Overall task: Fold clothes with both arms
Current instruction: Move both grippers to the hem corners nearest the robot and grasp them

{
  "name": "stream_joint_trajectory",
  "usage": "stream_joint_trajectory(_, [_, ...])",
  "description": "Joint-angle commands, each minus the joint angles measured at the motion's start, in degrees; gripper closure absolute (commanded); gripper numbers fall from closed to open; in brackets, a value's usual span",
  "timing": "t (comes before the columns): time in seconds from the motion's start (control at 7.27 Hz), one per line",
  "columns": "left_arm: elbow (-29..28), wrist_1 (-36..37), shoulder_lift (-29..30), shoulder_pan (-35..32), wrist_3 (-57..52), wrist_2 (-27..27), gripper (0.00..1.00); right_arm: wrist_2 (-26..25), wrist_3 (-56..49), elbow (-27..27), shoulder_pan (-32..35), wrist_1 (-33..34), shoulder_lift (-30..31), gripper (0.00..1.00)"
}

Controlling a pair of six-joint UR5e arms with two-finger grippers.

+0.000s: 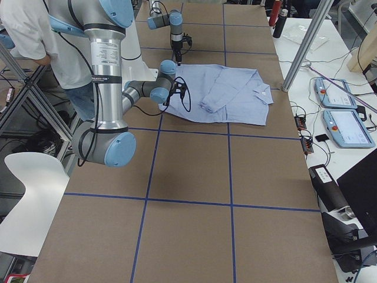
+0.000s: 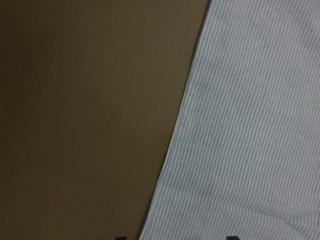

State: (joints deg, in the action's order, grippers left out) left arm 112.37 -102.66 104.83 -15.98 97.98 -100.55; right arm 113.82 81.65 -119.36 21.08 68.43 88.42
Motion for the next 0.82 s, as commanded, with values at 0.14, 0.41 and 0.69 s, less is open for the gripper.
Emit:
stream_joint_trajectory(0.14, [0.0, 0.9, -0.1, 0.9, 0.0, 0.0, 0.53, 0.9, 0.0, 0.1, 0.7, 0.1, 0.0, 1.0])
stream_joint_trajectory(0.41, [0.3, 2.5, 0.0, 0.8, 0.0, 0.0, 0.53, 1.0, 0.0, 0.0, 0.9, 0.2, 0.0, 1.0])
stream_joint_trajectory(0.69, [0.6, 3.5, -0.1, 0.8, 0.0, 0.0, 0.52, 1.0, 0.0, 0.0, 0.8, 0.2, 0.0, 1.0])
